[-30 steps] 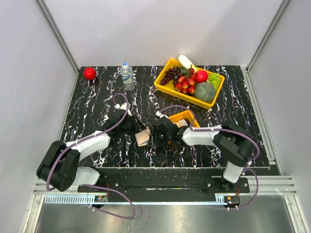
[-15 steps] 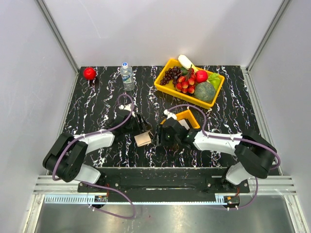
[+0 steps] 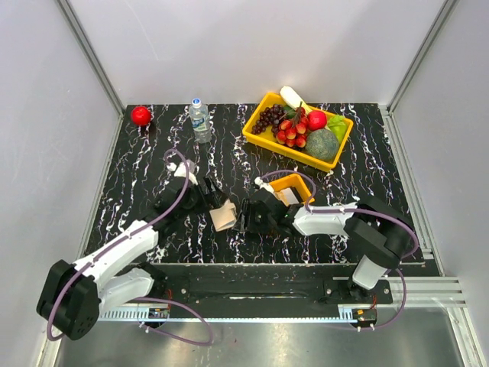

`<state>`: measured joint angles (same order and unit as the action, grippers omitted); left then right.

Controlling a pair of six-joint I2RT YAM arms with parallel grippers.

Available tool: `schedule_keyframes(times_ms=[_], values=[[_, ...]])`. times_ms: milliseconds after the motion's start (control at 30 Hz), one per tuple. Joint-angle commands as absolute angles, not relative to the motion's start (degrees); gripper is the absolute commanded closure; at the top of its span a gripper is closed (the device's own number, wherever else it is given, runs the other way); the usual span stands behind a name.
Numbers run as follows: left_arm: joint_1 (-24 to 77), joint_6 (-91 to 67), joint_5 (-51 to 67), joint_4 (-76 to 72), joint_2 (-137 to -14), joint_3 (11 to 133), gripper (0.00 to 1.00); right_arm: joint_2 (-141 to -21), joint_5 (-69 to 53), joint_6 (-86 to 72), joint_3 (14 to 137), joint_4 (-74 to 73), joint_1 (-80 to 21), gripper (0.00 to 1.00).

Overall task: Put the credit cards into the card holder
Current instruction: Close the card holder at the center of the board, then open the card holder at the center of the board.

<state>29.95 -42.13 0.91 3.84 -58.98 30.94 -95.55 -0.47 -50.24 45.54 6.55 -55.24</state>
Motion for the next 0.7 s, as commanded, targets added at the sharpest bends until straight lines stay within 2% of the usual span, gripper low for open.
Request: schedule_keyframes(times_ms=[0, 233, 467, 667], values=[[29.9, -41.1, -4.4, 7.7, -58.7, 26.6, 0.11, -96.6, -1.8, -52.5, 48.0, 11.1, -55.1, 0.44], [29.9, -41.4, -3.6, 3.4, -63.4, 24.6, 0.14, -96.3, -3.3, -52.8, 47.7, 14.1, -54.8, 0.4], [29.9, -41.7, -2.6, 1.4, -68.1, 24.4, 0.32, -99.8, -3.6, -53.7, 48.6, 13.5, -52.1, 0.39], [29.9, -41.9, -2.0, -1.0, -70.4, 22.7, 0.39, -101.3, -5.5, -53.3, 48.6, 13.4, -50.4, 0.39]])
